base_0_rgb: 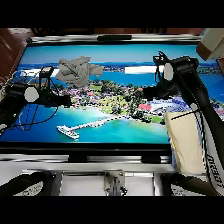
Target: Fold the shirts.
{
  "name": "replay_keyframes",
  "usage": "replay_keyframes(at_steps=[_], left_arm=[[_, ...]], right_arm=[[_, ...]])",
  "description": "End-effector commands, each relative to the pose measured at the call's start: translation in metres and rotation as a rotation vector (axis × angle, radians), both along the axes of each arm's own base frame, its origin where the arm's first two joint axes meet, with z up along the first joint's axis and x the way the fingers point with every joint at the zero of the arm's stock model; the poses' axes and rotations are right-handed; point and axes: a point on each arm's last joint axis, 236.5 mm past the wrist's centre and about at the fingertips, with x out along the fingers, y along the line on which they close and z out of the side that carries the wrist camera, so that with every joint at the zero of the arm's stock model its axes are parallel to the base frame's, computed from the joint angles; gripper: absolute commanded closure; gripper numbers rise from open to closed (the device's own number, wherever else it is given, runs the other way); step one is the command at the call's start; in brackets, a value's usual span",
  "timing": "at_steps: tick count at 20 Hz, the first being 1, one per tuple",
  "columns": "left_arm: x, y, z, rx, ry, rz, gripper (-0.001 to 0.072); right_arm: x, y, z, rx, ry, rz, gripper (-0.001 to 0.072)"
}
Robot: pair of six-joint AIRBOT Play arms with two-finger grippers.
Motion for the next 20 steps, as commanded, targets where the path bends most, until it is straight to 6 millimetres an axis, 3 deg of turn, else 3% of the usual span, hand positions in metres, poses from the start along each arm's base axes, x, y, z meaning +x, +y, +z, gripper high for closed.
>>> replay_keyframes(at_steps=[1, 5, 9, 11, 14, 17, 20], left_arm=[[0.046, -0.012, 0.025, -0.078, -0.207, 0.031, -0.0013], [0.099, -0.002, -0.003, 0.060, -0.148, -0.020, -0.0013], [0.185, 0.014, -0.023, 0.069, -0.163, 0.040, -0.0013], [0.215, 0.026, -0.038, 0.013, -0.138, 0.168, -0.0013], [0.238, 0.039, -0.069, -0.040, -0.090, 0.254, -0.0013], [0.233, 0.037, -0.103, -0.142, 0.004, 0.298, -0.0013], [0.239, 0.034, -0.109, -0.194, 0.000, 0.318, -0.0008]], right_arm=[[0.019, 0.009, 0.006, 0.032, -0.083, 0.014, 0.0169], [0.030, 0.026, 0.010, 0.109, -0.133, 0.022, 0.0169], [0.020, 0.045, 0.009, 0.192, -0.091, 0.015, 0.0169], [0.017, 0.053, 0.009, 0.229, -0.076, 0.016, 0.0169], [0.016, 0.057, 0.010, 0.247, -0.070, 0.016, 0.0169], [0.016, 0.057, 0.010, 0.246, -0.072, 0.017, 0.0169], [0.016, 0.057, 0.010, 0.246, -0.071, 0.017, 0.0169]])
